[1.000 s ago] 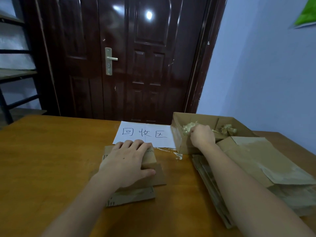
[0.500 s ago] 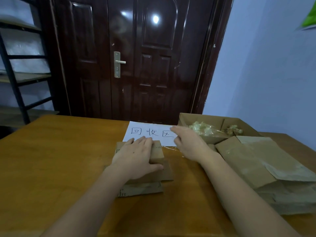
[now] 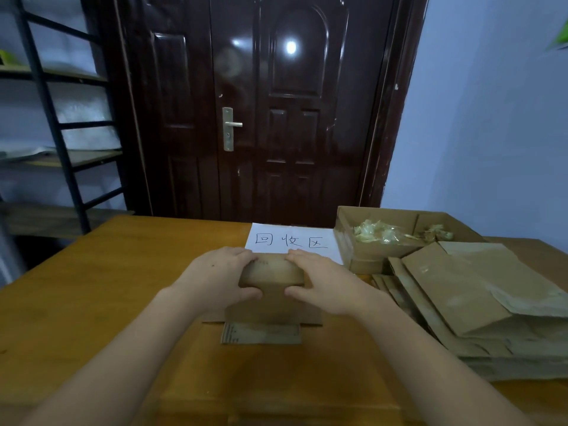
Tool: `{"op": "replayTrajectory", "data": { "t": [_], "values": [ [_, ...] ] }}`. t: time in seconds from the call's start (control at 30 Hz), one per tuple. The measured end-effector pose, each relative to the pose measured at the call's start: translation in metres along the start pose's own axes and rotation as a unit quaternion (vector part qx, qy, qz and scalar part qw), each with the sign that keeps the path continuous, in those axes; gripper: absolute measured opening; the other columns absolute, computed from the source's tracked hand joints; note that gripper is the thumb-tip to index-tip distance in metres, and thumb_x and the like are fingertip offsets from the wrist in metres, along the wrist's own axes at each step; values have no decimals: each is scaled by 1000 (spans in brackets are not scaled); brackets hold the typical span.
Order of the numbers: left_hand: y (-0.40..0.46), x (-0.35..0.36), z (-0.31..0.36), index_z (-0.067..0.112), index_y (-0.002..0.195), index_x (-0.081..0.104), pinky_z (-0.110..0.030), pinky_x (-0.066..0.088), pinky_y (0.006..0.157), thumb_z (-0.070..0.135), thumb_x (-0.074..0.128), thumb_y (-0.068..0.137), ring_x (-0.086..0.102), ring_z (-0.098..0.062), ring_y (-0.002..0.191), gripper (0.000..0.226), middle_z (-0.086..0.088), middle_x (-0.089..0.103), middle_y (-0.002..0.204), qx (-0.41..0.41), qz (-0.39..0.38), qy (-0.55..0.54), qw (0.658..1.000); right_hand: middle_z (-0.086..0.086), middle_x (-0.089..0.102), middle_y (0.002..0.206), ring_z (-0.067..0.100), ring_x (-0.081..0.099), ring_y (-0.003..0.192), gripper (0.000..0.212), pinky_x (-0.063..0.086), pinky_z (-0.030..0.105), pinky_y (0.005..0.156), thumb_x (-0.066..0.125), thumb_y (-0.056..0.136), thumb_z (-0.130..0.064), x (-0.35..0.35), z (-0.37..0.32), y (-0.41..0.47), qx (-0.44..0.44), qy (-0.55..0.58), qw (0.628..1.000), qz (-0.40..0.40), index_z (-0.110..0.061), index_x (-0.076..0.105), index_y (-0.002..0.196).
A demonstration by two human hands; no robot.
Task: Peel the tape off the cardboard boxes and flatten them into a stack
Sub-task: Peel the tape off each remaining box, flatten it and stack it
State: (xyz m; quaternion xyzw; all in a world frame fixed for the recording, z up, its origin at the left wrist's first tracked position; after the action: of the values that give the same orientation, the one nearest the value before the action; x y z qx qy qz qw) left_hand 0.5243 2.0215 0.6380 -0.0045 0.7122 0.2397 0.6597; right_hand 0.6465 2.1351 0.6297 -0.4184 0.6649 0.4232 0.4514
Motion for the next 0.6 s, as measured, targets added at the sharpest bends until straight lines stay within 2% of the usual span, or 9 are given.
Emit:
{"op": "replayTrajectory", "data": {
  "t": [0.1,0.2,0.3,0.37,0.4,0.5,0.6],
  "values": [
    [-7,-20,5,37,141,50,-30,47,95,69,59,87,55,-9,117,63,17,61,131,20,63,-11,998,-13,33,163,6,29,148,70,31,31,120,66,94,-43,-17,-11,-4,-14,-28,997,71,-30,36,156],
    [-16,-41,16,34,134,60,-29,48,92,52,59,94,61,-9,110,44,14,68,123,55,117,-1,992,-14,41,158,6,38,144,60,39,29,114,65,97,-27,-27,-18,-14,-26,-50,990,128,-28,43,153],
    [-34,-45,29,28,128,69,-33,59,86,30,71,95,70,-14,107,34,8,74,119,77,158,-10,984,0,63,140,16,62,127,49,56,37,100,72,90,-5,-37,-33,-34,-85,-58,970,220,-14,64,138],
    [-48,-40,33,24,124,73,-35,63,82,18,76,91,74,-15,103,34,4,76,116,84,177,-46,980,6,69,130,21,68,118,46,60,42,93,76,84,4,-33,-40,-48,-118,-57,959,249,-9,70,128],
    [-53,-35,34,24,124,74,-36,63,84,15,78,90,73,-15,105,35,4,76,117,88,180,-60,978,6,70,129,20,68,118,48,59,43,94,78,81,6,-28,-43,-52,-131,-64,957,250,-9,72,127],
    [-68,-18,37,25,124,74,-35,50,106,30,74,91,65,-11,121,34,4,69,129,103,198,-78,972,6,69,130,20,64,123,54,57,43,98,84,76,4,-8,-47,-63,-139,-70,957,246,-10,71,126],
    [-74,-9,35,25,126,72,-35,37,114,42,58,96,53,-8,132,37,4,63,137,95,207,-103,968,7,64,136,22,58,130,54,54,43,101,82,79,4,4,-43,-66,-119,-45,961,247,-10,68,129]
  ]
}}
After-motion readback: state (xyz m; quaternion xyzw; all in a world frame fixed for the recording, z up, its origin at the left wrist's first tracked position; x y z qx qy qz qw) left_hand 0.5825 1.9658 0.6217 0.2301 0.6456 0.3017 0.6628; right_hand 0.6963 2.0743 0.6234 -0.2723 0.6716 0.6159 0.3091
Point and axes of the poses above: each hand's wrist, its own y-axis towards the middle knuckle, its own x-axis out of the palm, z = x × y, the point moved 10 cm from there along y, towards the middle knuckle
